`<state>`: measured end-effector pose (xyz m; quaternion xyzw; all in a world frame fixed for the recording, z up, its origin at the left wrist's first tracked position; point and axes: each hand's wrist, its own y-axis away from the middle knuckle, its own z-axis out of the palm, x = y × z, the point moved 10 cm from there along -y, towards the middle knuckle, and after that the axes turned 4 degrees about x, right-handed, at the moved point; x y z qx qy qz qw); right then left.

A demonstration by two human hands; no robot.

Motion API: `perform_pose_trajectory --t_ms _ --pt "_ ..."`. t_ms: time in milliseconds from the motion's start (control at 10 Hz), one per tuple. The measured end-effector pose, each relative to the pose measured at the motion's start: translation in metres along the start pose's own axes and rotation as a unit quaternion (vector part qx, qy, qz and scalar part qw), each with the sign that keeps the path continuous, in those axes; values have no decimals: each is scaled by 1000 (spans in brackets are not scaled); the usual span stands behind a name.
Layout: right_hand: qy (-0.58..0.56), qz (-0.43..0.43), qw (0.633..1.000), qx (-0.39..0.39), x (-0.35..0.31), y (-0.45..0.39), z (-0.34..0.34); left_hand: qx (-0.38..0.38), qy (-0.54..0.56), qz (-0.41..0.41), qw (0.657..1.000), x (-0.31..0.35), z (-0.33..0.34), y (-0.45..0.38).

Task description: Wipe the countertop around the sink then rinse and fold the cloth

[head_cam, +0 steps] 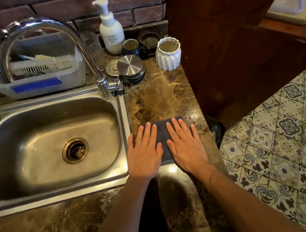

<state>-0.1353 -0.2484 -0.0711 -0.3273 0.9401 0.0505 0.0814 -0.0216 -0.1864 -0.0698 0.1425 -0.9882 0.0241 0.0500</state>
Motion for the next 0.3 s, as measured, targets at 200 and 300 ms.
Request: perform_pose_trajectory --t_ms 200,300 --pt "-1 3 1000 -13 0 -10 -1 -19 -7 5 1000 -3 2 -10" --pt "-41 14 998 -48 1 -10 -5 -24 12 -5 1000 -3 -8 -10"
